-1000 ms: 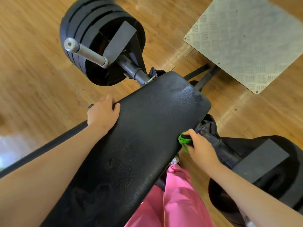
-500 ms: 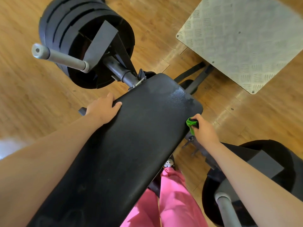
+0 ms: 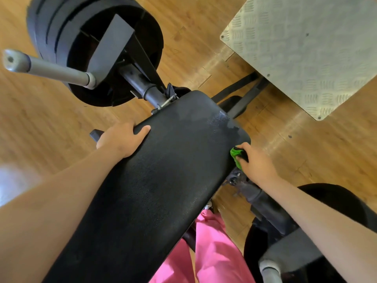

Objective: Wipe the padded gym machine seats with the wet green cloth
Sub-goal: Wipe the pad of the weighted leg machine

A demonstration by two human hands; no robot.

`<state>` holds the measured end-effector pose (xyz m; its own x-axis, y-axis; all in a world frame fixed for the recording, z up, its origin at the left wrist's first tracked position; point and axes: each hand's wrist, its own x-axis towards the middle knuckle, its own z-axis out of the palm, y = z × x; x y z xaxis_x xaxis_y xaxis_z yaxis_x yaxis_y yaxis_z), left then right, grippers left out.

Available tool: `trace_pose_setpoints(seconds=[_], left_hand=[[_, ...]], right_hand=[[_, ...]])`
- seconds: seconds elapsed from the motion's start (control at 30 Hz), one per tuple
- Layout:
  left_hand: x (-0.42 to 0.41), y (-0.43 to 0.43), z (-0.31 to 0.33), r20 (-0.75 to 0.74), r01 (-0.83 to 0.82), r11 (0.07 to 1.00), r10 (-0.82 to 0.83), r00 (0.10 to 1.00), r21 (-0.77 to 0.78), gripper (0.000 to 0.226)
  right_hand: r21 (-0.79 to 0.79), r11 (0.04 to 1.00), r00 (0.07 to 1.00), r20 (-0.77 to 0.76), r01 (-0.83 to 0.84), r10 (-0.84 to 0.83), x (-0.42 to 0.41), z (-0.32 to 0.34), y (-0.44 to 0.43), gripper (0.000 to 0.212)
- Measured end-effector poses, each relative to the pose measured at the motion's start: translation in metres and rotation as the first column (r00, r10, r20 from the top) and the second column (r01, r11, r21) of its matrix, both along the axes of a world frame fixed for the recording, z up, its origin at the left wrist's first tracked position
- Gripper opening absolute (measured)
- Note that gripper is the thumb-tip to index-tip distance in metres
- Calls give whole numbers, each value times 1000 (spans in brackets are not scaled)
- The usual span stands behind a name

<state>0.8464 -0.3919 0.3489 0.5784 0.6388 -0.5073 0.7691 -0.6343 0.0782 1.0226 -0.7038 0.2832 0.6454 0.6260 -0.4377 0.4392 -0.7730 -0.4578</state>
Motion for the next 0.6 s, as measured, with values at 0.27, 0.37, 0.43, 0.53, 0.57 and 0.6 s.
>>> trace_pose_setpoints(seconds=[0.27,0.37,0.43,0.53,0.57,0.6], left_hand=[[3,-6,7,-16,-65,997,65,998,32,58],[4,-4,6,-4,-87,996,87,996,19,60],[4,-4,4,-6,-92,996,92,996,19,60],[4,-3,3,-5,-82,996,83,997,18,60],[4,-3,3,-8,-83,996,83,997,16,60],[5,-3,3,-12,-83,996,83,996,15,60]], right_hand=[[116,990,995,62,-86,79,-14,-10,-11,35],[99,995,987,162,8,-24,11,-19,7,31],[83,995,981,179,55,-70,30,-26,20,31],[24,990,981,137,138,-140,52,-36,31,33],[17,986,979,120,165,-165,54,-37,33,32],[16,983,977,105,185,-186,53,-36,35,32]])
